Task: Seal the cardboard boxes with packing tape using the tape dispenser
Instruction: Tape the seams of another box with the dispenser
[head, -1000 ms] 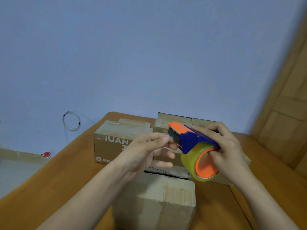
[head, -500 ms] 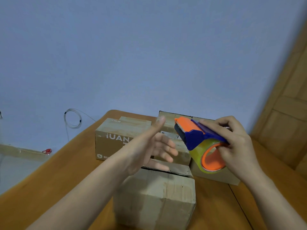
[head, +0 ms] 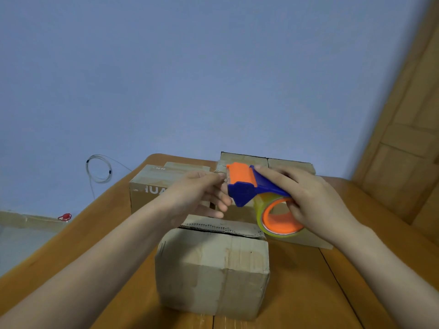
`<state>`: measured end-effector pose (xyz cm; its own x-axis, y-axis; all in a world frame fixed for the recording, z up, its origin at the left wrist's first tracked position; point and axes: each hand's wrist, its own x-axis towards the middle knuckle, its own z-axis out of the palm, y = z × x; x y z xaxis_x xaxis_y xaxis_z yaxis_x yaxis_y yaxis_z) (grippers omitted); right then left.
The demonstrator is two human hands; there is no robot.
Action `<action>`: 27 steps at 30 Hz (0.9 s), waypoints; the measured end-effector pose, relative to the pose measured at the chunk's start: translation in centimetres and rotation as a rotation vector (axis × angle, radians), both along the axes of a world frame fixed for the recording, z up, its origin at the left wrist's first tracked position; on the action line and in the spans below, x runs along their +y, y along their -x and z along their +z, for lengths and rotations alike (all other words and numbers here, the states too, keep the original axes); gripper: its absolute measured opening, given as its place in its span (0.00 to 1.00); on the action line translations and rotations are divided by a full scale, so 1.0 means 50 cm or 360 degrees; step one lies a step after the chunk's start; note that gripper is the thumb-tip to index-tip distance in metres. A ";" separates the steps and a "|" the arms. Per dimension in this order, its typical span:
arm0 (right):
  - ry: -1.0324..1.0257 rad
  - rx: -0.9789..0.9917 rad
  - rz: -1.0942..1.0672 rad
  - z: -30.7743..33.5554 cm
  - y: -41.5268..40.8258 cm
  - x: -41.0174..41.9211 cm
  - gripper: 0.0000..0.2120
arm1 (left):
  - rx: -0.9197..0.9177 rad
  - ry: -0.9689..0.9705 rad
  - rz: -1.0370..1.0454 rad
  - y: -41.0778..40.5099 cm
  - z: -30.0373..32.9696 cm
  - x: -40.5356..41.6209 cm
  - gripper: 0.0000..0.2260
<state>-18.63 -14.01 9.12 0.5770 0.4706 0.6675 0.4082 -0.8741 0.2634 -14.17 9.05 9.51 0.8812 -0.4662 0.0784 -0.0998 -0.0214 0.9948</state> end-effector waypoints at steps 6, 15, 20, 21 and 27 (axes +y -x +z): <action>0.0140 0.0045 -0.0071 -0.004 -0.007 -0.012 0.51 | -0.0023 -0.0139 -0.0045 -0.005 -0.018 0.012 0.16; 0.0168 0.0276 -0.0233 -0.060 0.057 -0.167 0.47 | 0.0090 -0.0294 0.0197 -0.056 -0.083 0.186 0.19; 0.0125 0.0344 -0.0295 -0.080 0.090 -0.199 0.55 | 0.0069 -0.0327 0.0258 -0.065 -0.124 0.224 0.21; 0.0124 0.0338 -0.0313 -0.081 0.095 -0.202 0.56 | 0.0083 -0.0318 0.0240 -0.065 -0.129 0.228 0.20; 0.0260 0.0216 -0.0336 -0.071 0.098 -0.179 0.50 | 0.0152 -0.0130 0.0288 -0.058 -0.148 0.238 0.17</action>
<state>-23.53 -22.98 5.58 0.7522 0.4257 0.5030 0.2630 -0.8939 0.3631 -11.29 20.95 2.10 0.9527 -0.3011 -0.0409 0.0076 -0.1111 0.9938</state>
